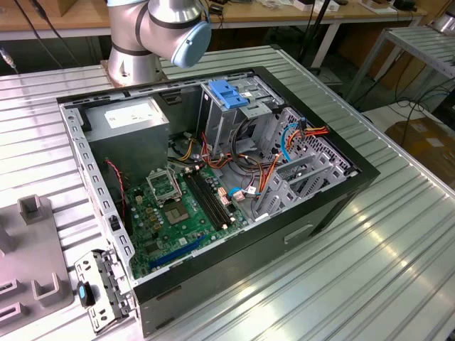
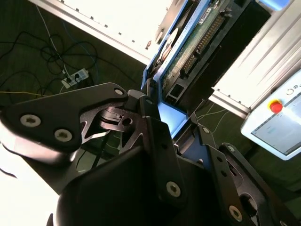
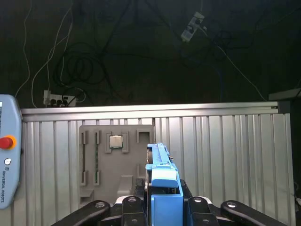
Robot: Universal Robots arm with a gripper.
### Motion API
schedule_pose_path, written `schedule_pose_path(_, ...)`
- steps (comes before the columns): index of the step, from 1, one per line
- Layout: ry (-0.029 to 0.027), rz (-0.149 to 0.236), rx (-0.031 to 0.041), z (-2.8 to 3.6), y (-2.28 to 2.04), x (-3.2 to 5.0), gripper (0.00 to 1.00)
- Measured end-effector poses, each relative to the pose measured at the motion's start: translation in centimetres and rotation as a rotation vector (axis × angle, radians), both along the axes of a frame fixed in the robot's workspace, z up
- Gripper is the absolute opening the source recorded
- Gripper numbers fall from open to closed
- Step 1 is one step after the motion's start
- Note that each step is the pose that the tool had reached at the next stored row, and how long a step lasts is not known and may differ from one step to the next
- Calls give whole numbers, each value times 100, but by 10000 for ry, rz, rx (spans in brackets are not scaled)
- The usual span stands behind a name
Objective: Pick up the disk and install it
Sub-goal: 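Pick up the disk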
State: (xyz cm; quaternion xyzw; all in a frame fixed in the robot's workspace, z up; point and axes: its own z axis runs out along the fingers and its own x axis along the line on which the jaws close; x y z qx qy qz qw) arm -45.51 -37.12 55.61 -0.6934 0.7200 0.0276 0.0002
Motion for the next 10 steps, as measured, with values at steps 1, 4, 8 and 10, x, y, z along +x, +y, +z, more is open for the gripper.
schedule_pose_path(1, 13, 0, 2, 12, 0, 1, 37)
schedule_pose_path(4, 52, 0, 10, 45, 0, 5, 37)
schedule_pose_path(8, 149, 0, 39, 137, -1, 14, 37)
schedule_pose_path(10, 176, 0, 46, 164, -2, 16, 37)
